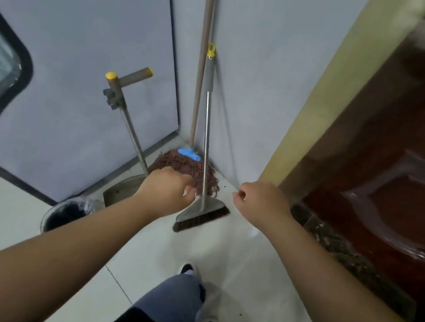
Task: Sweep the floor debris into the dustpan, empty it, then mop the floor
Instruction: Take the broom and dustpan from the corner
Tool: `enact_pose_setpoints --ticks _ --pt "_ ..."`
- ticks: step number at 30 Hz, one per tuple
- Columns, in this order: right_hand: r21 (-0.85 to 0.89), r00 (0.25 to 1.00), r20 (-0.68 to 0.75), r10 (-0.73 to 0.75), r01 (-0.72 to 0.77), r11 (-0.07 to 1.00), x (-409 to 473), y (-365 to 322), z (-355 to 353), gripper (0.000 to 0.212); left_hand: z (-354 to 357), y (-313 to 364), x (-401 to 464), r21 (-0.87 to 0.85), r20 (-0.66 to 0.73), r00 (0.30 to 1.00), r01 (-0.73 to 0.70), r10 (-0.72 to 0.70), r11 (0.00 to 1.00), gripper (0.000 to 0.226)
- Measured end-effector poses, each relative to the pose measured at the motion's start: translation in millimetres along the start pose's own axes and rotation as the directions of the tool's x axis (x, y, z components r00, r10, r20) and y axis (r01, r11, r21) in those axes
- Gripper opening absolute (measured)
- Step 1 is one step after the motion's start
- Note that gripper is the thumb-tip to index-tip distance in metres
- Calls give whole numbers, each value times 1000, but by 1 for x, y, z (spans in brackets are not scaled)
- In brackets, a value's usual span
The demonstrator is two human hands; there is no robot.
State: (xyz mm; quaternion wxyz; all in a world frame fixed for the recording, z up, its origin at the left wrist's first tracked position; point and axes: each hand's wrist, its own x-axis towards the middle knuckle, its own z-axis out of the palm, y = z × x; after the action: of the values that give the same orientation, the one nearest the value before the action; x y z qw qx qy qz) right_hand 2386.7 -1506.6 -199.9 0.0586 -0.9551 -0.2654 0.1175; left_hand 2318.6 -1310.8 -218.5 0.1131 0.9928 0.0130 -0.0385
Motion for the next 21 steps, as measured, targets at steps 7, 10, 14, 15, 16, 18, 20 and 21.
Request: enact_pose_setpoints --ticks 7,10,14,15,16,18,20,21 --pt "-75 988 92 -126 133 988 119 21 -12 28 9 -40 99 -40 -17 984 179 -180 983 23" --pt "-92 980 139 -143 156 983 171 26 -21 29 8 -55 144 -76 -7 966 256 -257 964 24" --pt "-57 976 163 -145 156 986 235 33 -32 29 8 -67 194 -125 5 940 338 -340 933 24" --pt "-32 976 171 -134 142 989 249 36 -33 29 8 -71 204 -153 15 929 369 -371 917 23" --pt "-4 975 189 -119 122 993 263 39 -34 30 6 -75 213 -201 40 915 401 -401 894 22" --pt "24 965 240 -103 100 995 287 44 -33 37 6 -81 229 -323 112 886 460 -449 827 18" --pt "26 954 282 -103 100 995 314 46 -28 38 8 -87 244 -377 176 869 494 -463 784 13" --pt "34 948 303 -101 96 995 328 47 -24 38 11 -91 252 -373 205 861 508 -465 776 12"
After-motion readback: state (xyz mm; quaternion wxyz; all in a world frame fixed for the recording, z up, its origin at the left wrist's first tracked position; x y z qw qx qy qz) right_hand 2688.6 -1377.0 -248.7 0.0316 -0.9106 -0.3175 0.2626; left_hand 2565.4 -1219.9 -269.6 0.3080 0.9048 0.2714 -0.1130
